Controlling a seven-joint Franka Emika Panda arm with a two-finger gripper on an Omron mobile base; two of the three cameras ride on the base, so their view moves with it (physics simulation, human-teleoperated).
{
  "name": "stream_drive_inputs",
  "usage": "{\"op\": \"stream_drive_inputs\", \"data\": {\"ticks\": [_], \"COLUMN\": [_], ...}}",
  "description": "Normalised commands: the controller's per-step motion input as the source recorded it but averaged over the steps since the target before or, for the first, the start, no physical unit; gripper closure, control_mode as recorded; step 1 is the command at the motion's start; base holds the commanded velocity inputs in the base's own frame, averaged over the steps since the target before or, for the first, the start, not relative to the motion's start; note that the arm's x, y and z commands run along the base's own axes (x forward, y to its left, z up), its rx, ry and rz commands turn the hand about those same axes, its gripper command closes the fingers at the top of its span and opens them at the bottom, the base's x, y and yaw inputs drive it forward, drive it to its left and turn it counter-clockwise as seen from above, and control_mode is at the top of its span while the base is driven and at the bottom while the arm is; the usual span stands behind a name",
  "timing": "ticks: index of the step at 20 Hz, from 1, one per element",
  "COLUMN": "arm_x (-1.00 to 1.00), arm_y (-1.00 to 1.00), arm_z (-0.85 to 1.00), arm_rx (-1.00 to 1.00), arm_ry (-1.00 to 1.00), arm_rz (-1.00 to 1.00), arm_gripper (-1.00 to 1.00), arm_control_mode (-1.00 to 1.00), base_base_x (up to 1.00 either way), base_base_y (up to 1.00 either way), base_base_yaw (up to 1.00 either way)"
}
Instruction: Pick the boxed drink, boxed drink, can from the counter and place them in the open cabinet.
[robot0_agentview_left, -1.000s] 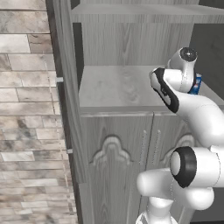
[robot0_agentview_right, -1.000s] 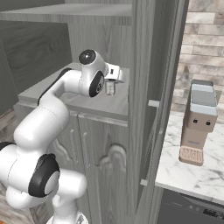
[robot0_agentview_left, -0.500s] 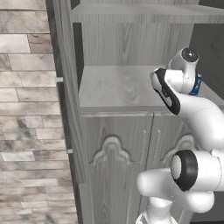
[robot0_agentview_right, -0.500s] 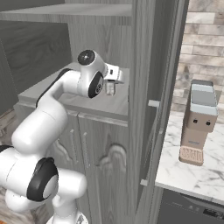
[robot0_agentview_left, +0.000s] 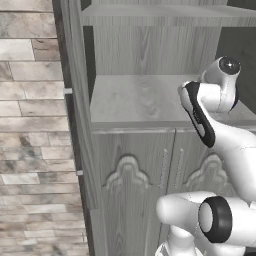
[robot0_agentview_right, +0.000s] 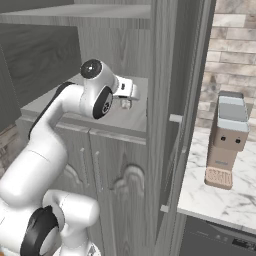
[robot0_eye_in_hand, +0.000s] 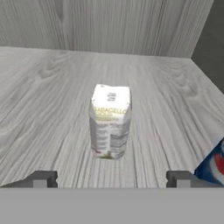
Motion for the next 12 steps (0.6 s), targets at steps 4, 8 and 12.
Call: {"op": "stream_drive_inputs", "data": {"ticks": [4, 8, 12], "arm_x": [-0.41, -0.30, -0.33], "arm_y": [0.09, 0.22, 0.22], "arm_z": [0.21, 0.26, 0.28], "arm_rx": [0.00, 0.00, 0.00], "arm_ry": [0.00, 0.00, 0.00], "arm_rz": [0.00, 0.00, 0.00], "arm_gripper": [-1.00, -1.00, -1.00], "arm_control_mode": [-1.00, -1.00, -1.00], "base_base_x": [0.00, 0.00, 0.00], "base_base_y": [0.00, 0.00, 0.00], "base_base_yaw": [0.00, 0.00, 0.00]}}
